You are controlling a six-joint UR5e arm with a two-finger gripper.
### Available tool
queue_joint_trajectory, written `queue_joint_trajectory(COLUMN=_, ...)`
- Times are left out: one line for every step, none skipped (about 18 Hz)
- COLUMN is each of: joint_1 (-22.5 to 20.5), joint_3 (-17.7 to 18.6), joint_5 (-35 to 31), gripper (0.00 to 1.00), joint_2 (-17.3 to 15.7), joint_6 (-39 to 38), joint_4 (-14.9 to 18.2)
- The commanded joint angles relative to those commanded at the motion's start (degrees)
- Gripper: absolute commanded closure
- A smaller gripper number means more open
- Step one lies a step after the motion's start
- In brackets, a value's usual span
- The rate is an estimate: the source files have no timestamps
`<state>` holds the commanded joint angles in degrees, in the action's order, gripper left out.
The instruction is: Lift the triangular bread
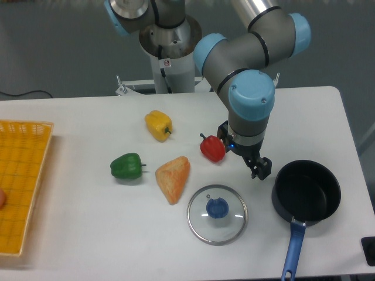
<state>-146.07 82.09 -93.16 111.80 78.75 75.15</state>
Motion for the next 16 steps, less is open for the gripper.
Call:
queue_joint_trajectory(joint_1=-0.1, joint_3=0.0, joint_5=0.0, gripper=0.00, joint_2=0.0, joint_6=-0.1, joint_4=0.0)
queue_joint_trajectory(joint_1=-0.1, joint_3=0.0, joint_5=0.0, gripper=0.00, joint_2=0.0, joint_6=-0.1, joint_4=0.1)
queue_joint_trajectory(joint_1=-0.1, joint_3=0.0, joint_5=0.0, gripper=0.00, joint_2=-0.1, joint_6=-0.1, joint_4=0.0)
queue_joint_trajectory(joint_1=0.0, joint_3=0.1, joint_5=0.1, gripper=0.00, joint_2=-0.1, joint_6=-0.1, joint_4=0.0)
queue_joint_trajectory(joint_1=0.1, joint_3=0.3, joint_5=0.1, gripper=0.00, joint_2=-0.1, joint_6=-0.1, joint_4=-0.2)
queue_joint_trajectory(joint_1=0.2, joint_3=0.4, joint_5=0.2, gripper=0.00, joint_2=-0.1, joint_6=-0.1, joint_4=-0.3)
queue_joint_trajectory(joint_1=0.2, joint_3=0.8, joint_5=0.5, gripper=0.00, joint_2=-0.3, joint_6=-0.3, joint_4=-0.4)
queue_joint_trajectory(joint_1=0.1, joint_3=1.1, joint_5=0.5, gripper=0.00, joint_2=-0.5, joint_6=-0.4, joint_4=-0.4)
queue_joint_trajectory(joint_1=0.1, joint_3=1.2, joint_5=0.5, gripper=0.00, joint_2=-0.6, joint_6=-0.4, joint_4=-0.4)
queue_joint_trajectory(joint_1=0.0, joint_3=1.7, joint_5=0.5, gripper=0.00, joint_2=-0.6, joint_6=-0.5, joint_4=-0.4)
queue_joint_trajectory(joint_1=0.0, joint_3=2.2, joint_5=0.5, gripper=0.00, joint_2=-1.1, joint_6=-0.7, joint_4=-0.4)
queue_joint_trajectory(joint_1=0.1, joint_3=3.0, joint_5=0.6, gripper=0.00, joint_2=-1.5, joint_6=-0.8, joint_4=-0.6)
queue_joint_trajectory(joint_1=0.2, joint_3=3.4, joint_5=0.6, gripper=0.00, joint_2=-1.8, joint_6=-0.9, joint_4=-1.0)
queue_joint_trajectory(joint_1=0.5, joint_3=3.8, joint_5=0.7, gripper=0.00, joint_2=-2.2, joint_6=-1.2, joint_4=-1.3)
queue_joint_trajectory(joint_1=0.7, joint_3=4.1, joint_5=0.7, gripper=0.00, joint_2=-2.9, joint_6=-1.8, joint_4=-1.4)
queue_joint_trajectory(joint_1=1.3, joint_3=4.7, joint_5=0.8, gripper=0.00, joint_2=-3.1, joint_6=-2.4, joint_4=-1.4)
